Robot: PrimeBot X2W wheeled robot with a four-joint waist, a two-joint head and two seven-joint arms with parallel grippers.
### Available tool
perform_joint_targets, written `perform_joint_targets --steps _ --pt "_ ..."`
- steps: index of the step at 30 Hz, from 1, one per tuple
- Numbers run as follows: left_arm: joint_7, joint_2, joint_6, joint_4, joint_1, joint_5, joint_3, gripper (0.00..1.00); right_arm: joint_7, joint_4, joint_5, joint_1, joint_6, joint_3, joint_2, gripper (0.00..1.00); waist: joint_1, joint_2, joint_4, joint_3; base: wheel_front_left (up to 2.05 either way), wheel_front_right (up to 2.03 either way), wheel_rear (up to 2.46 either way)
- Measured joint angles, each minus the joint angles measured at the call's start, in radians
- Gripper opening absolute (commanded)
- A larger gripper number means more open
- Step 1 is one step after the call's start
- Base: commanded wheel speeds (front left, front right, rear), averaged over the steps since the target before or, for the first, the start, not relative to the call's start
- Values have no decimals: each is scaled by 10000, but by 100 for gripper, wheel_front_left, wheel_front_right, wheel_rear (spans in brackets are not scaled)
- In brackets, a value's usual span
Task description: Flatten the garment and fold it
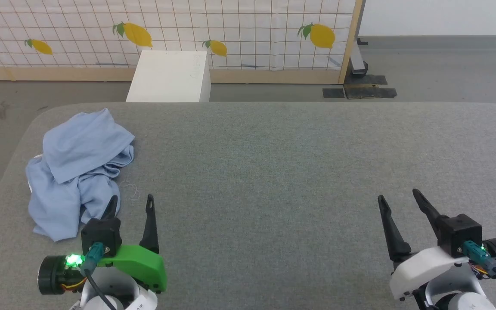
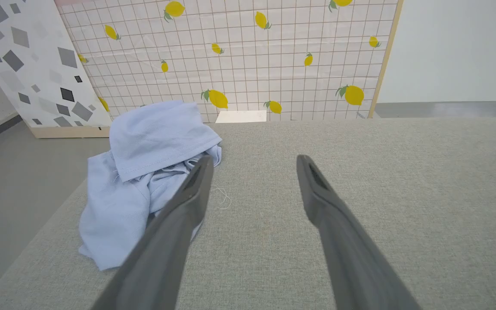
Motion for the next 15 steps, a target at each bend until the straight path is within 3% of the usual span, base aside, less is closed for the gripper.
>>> perform_joint_targets --steps 15 --pt "-301 0 2 280 -1 -209 -48 100 -270 322 286 1 0 -73 0 100 0 0 -20 28 0 0 0"
